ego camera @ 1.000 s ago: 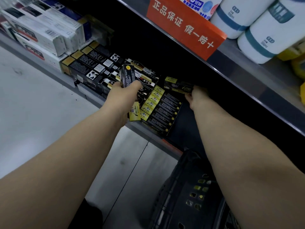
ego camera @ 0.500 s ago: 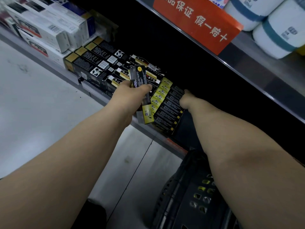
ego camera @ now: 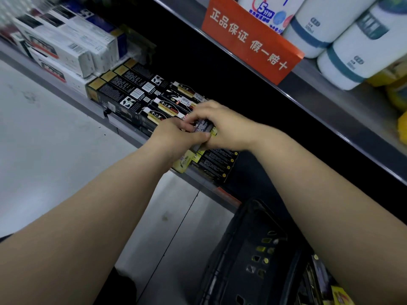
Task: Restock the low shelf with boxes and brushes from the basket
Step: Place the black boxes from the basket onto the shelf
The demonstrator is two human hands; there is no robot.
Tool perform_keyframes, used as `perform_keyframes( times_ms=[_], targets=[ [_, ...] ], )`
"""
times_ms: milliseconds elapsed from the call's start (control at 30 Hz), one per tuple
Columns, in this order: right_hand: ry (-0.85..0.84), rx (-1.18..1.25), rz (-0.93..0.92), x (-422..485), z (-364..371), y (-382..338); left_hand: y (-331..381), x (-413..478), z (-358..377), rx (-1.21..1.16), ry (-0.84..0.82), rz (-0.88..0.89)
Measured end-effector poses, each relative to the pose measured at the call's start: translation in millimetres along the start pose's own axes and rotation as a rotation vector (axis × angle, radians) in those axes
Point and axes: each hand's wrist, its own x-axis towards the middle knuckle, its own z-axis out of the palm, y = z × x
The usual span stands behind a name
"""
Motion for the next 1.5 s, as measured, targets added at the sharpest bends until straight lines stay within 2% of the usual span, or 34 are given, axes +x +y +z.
perform_keyframes(
  times_ms=[100,167,233,300,467,700,1033,1500],
  targets=[
    [0.038,-0.13,0.051,-20,-1,5,-1,-2,0,0.115,-0.073,0.064],
    [0.008,-0.146,0.186,-29,-4,19,-3,-2,-2,0.159,-0.018,0.129],
    [-0.018,-0.063,0.346,-34,-3,35,-4,0,-7,0.149,0.053,0.171],
    [-0.103,-0.02,0.464,-35,6,49,-4,0,-10,0.118,0.076,0.177],
    [-0.365,-0.2,0.572,-26,36,53,-2,1,-10,0.038,0.08,0.135],
    [-0.408,-0.48,0.532,-7,55,40,0,3,-12,-0.052,0.13,0.147],
    [-0.387,-0.474,0.417,-4,61,37,0,5,-10,-0.032,0.094,0.117],
    [-0.445,-0.522,0.463,-3,58,37,0,7,-3,0.033,0.046,0.059]
  ],
)
